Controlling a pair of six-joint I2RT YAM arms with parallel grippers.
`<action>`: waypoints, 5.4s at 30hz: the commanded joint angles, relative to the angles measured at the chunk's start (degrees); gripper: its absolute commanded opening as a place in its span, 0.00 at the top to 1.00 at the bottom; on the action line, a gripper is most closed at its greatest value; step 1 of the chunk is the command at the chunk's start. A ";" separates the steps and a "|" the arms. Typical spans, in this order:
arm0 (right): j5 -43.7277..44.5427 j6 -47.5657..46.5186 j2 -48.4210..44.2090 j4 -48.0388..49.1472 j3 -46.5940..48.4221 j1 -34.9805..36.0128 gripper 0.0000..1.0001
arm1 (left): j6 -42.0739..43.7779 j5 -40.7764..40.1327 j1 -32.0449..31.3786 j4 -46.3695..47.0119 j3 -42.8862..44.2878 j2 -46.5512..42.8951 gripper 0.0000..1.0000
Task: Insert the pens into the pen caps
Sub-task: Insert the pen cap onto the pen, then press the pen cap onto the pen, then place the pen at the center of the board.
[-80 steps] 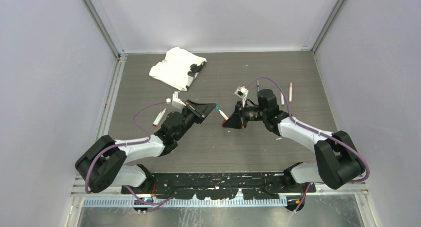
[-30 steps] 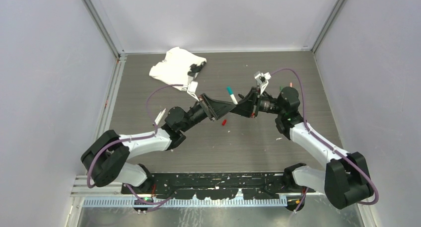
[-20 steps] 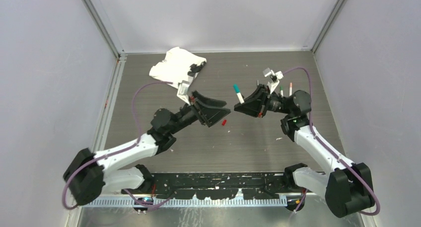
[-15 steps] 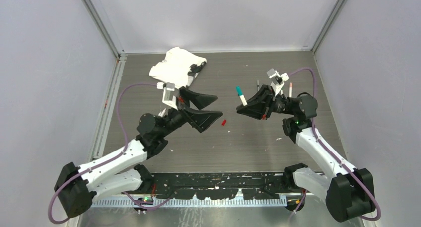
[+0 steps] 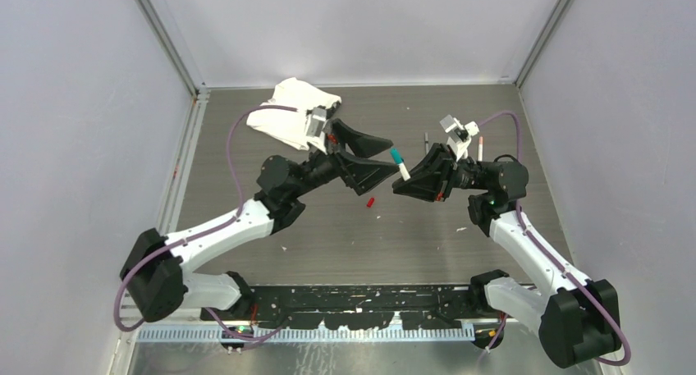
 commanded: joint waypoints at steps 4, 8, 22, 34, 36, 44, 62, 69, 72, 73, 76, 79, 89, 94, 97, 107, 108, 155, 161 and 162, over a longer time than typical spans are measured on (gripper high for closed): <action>-0.30 -0.17 -1.04 1.17 1.78 -0.07 0.99 | -6.92 1.91 -0.43 8.24 4.64 5.83 0.20; -0.17 -1.33 -0.90 -0.58 1.89 -0.15 0.99 | -7.58 0.84 -0.90 9.54 4.88 6.83 0.26; 0.14 -2.89 -0.66 -3.28 1.98 -0.13 0.99 | -6.00 -1.79 -1.54 9.54 4.60 6.49 0.44; 0.23 -3.08 -0.67 -3.83 2.05 -0.20 0.99 | -6.01 0.04 -1.64 7.30 6.03 7.43 0.96; 0.15 -3.24 -0.69 -3.90 2.14 -0.19 0.99 | -6.31 0.31 -1.65 6.36 5.97 7.46 0.99; 1.19 -8.34 -0.80 -10.65 3.26 -0.87 0.99 | -2.32 -4.55 -5.83 3.61 0.11 6.43 0.99; 8.64 -39.61 1.93 -50.89 11.85 -1.85 0.99 | -3.28 -17.53 -17.69 14.50 -9.50 17.77 0.99; 8.97 -30.55 6.46 -35.90 11.18 -4.71 0.99 | -7.05 -15.11 -21.29 27.13 -12.79 27.17 0.99; 8.06 -26.21 8.57 -28.75 12.43 -6.26 0.99 | -9.34 -13.08 -21.69 29.12 -15.32 28.21 0.99; 7.79 -25.35 9.27 -27.23 12.98 -6.72 0.99 | -9.96 -12.01 -21.69 29.14 -16.55 28.16 0.99; 7.33 -23.92 10.89 -24.22 13.74 -7.19 0.99 | -11.00 -8.66 -21.69 29.14 -18.46 27.94 0.99; 6.50 -18.41 13.65 -16.32 12.77 -7.02 0.99 | -12.18 -4.68 -21.77 29.14 -17.86 29.20 0.99; 2.66 -43.31 12.22 -44.31 12.82 -3.04 0.99 | -14.38 -15.41 -19.86 29.14 -19.10 30.00 0.98; 6.49 -80.73 12.59 -87.25 20.28 -2.55 0.99 | -17.23 -22.04 -13.18 29.06 -24.20 23.21 0.74; 8.20 -85.68 14.11 -92.34 21.04 -2.74 0.99 | -17.27 -22.54 -9.21 26.92 -26.05 18.10 0.55; 17.88 -77.58 17.64 -84.00 18.76 -9.47 0.99 | 3.29 -17.39 -6.79 -11.12 -25.69 -4.19 0.36; 22.58 -75.61 17.69 -82.08 18.19 -10.24 0.99 | 5.14 -18.22 -6.82 -13.86 -26.18 -6.50 0.36; 57.69 -68.53 28.75 -71.01 23.90 -17.25 0.47 | 6.14 -20.04 -6.84 -16.61 -34.42 -12.76 0.27; 45.72 -72.23 16.78 -76.83 23.14 -19.03 0.44 | 9.01 -22.26 -6.70 -25.99 -30.48 -14.38 0.15; 44.17 -72.28 13.92 -77.08 22.81 -19.35 0.44 | 9.96 -22.77 -6.70 -28.54 -28.99 -14.57 0.15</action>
